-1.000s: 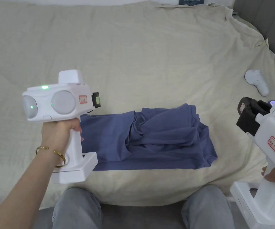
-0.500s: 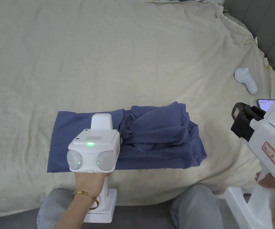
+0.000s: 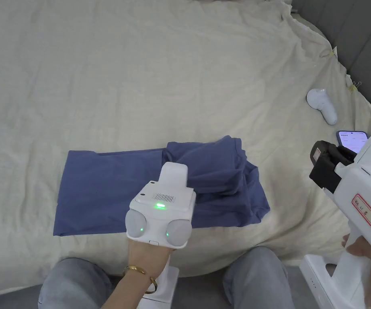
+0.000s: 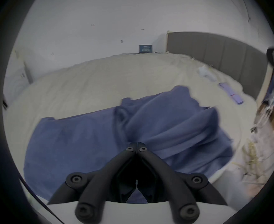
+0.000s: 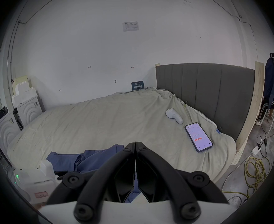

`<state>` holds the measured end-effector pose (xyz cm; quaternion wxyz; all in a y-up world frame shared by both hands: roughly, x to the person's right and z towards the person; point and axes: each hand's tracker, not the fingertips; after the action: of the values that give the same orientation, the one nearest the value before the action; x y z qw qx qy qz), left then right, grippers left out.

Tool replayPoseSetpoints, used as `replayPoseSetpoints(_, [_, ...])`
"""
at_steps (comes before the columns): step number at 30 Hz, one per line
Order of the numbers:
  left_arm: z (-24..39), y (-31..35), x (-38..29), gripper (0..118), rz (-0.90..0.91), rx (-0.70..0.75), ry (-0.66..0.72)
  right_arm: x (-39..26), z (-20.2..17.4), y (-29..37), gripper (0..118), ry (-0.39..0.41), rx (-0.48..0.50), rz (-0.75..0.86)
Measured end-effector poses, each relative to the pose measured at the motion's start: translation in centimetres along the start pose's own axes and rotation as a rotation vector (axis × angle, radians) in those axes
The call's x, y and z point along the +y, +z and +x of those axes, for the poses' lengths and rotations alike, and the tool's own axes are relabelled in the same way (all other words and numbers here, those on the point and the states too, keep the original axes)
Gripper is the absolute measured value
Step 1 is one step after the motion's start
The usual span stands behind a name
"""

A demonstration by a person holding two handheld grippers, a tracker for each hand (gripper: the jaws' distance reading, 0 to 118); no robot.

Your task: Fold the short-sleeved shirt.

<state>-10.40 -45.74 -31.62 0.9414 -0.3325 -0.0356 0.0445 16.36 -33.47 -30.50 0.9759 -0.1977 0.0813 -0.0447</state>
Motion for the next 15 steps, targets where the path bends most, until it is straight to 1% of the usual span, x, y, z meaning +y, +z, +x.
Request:
replayPoseSetpoints(2, [-0.7, 0.5, 1.3, 0, 0.01, -0.089, 0.054, 0.1, -0.1, 0.1, 0, -0.003, 0.001, 0.005])
replayPoseSetpoints(4, [-2.7, 1.8, 3.2, 0, 0.033, -0.133, 0.126, 0.2, -0.1, 0.2, 0, -0.007, 0.009, 0.009])
replayPoseSetpoints(7, [-8.2, 3.6, 6.6, 0, 0.048, -0.201, 0.272, 0.7, -0.4, 0.4, 0, 0.0, 0.018, 0.019])
replayPoseSetpoints(8, [-10.2, 4.3, 7.5, 0, 0.06, -0.196, 0.311, 0.8, -0.6, 0.4, 0, 0.001, 0.019, 0.022])
replayPoseSetpoints(9, [-12.1, 5.0, 8.2, 0, 0.089, -0.16, 0.326, 0.9, -0.7, 0.4, 0, 0.0, 0.02, 0.024])
replayPoseSetpoints(10, [-13.7, 5.6, 8.8, 0, 0.108, -0.127, 0.319, 1.0, -0.8, 0.3, 0, -0.002, 0.025, 0.025])
replayPoseSetpoints(11, [-15.4, 6.1, 9.3, 0, 0.1, -0.081, 0.282, 1.1, -0.9, 0.2, 0, -0.006, 0.03, 0.027])
replayPoseSetpoints(12, [-17.1, 6.5, 9.7, 0, 0.083, -0.059, 0.285, 1.0, -1.0, 0.1, 0, -0.007, 0.035, 0.028])
replayPoseSetpoints(13, [-18.9, 6.8, 10.0, 5, 0.058, -0.074, 0.3, 1.0, -1.2, 0.0, 0, -0.005, 0.039, 0.029])
replayPoseSetpoints(14, [-20.1, 7.3, 10.1, 18, 0.019, -0.091, 0.345, 1.0, -1.4, -0.1, 0, -0.003, 0.04, 0.029])
replayPoseSetpoints(15, [-21.8, 7.6, 9.9, 39, -0.002, -0.119, 0.389, 1.0, -1.6, -0.2, 0, -0.004, 0.045, 0.027])
